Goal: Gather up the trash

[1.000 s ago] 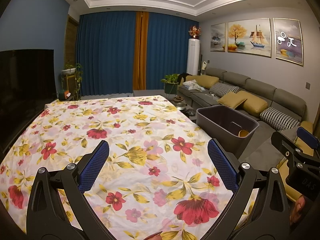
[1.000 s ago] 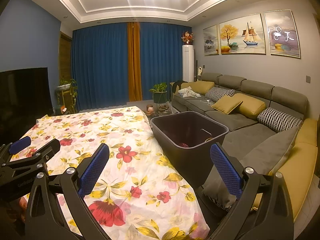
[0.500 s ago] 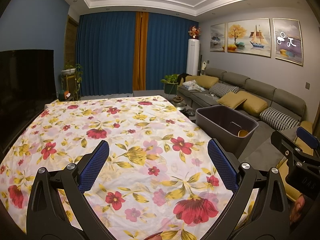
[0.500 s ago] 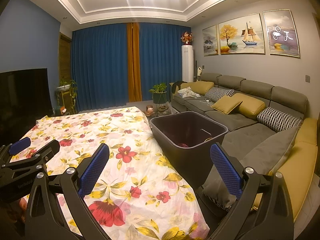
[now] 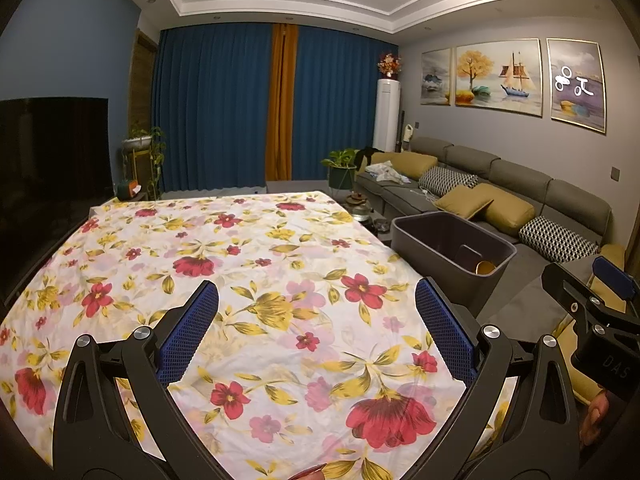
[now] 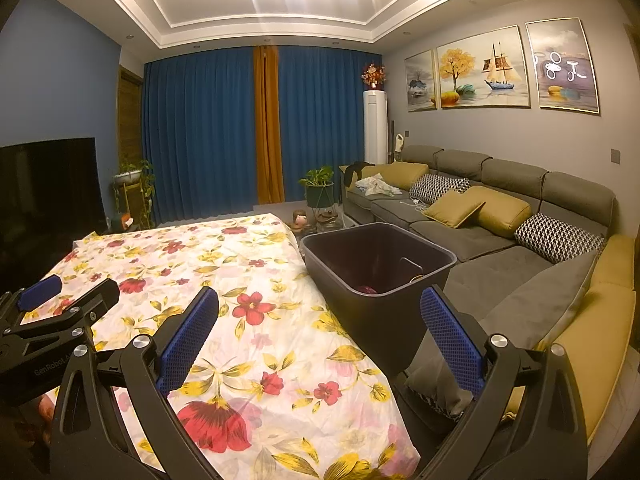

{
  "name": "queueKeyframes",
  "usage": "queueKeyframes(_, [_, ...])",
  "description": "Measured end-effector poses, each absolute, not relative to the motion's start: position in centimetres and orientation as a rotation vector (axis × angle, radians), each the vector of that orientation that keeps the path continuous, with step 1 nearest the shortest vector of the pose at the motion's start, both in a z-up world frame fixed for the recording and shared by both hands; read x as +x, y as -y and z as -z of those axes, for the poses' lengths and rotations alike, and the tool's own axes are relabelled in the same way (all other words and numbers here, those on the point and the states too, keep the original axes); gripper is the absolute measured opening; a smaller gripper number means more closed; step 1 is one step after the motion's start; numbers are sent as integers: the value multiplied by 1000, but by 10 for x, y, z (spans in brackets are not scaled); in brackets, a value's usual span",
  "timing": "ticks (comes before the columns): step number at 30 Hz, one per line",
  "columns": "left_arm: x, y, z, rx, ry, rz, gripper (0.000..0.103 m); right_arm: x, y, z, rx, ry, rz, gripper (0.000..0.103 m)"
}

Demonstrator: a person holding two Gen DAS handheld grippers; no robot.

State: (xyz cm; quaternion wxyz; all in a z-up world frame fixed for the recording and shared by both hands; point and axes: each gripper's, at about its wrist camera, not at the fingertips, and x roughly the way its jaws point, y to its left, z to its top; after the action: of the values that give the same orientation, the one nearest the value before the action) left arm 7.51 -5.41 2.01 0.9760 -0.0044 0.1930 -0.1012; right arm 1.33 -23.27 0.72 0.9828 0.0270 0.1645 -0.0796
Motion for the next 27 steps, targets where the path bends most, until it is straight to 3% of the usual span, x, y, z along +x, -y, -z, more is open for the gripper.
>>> queueKeyframes(27, [71,58,-19,-10,-371,208,96,12,231,-7,57,-325,160,97])
